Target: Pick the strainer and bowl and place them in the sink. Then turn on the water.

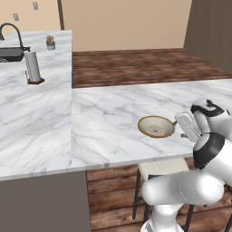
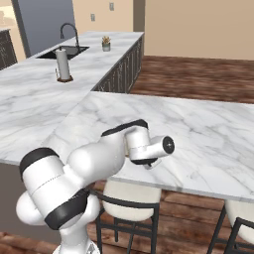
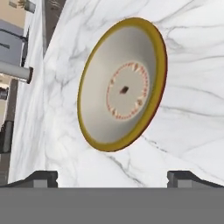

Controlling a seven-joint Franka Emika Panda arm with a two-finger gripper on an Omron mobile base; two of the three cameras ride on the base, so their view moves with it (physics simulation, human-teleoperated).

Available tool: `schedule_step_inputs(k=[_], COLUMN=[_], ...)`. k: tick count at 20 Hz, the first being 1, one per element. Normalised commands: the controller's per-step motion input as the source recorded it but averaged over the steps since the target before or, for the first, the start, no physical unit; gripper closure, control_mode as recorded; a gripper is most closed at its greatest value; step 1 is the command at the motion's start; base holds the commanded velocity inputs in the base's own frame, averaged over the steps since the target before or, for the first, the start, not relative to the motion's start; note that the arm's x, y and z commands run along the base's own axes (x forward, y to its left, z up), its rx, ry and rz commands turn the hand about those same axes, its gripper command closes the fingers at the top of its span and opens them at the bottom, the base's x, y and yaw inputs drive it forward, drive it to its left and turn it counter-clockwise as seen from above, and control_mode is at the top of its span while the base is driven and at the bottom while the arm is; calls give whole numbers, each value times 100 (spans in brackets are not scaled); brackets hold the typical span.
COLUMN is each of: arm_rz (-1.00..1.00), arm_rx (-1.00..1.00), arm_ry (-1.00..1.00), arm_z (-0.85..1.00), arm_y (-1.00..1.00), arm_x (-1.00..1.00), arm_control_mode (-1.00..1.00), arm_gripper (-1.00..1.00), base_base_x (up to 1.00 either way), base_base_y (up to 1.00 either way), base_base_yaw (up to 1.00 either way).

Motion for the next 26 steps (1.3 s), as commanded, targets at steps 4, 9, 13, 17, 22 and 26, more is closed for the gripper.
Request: schedule_step_inputs(k=[4, 9, 13, 17, 22, 26], arm_rz=[0, 0, 0, 0, 0, 0], arm_rx=[5, 5, 5, 4, 3, 2], arm_ry=[0, 0, 0, 0, 0, 0], arm_z=[-22, -20, -21, -20, -26, -22], arm_y=[-7, -7, -8, -6, -5, -1], arm_x=[23, 20, 18, 18, 17, 17], arm_control_mode=[-100, -100, -100, -100, -100, -100], arm_gripper=[-100, -100, -100, -100, -100, -100], base_base_x=[0, 0, 0, 0, 0, 0], base_base_y=[0, 0, 0, 0, 0, 0], base_base_yaw=[0, 0, 0, 0, 0, 0])
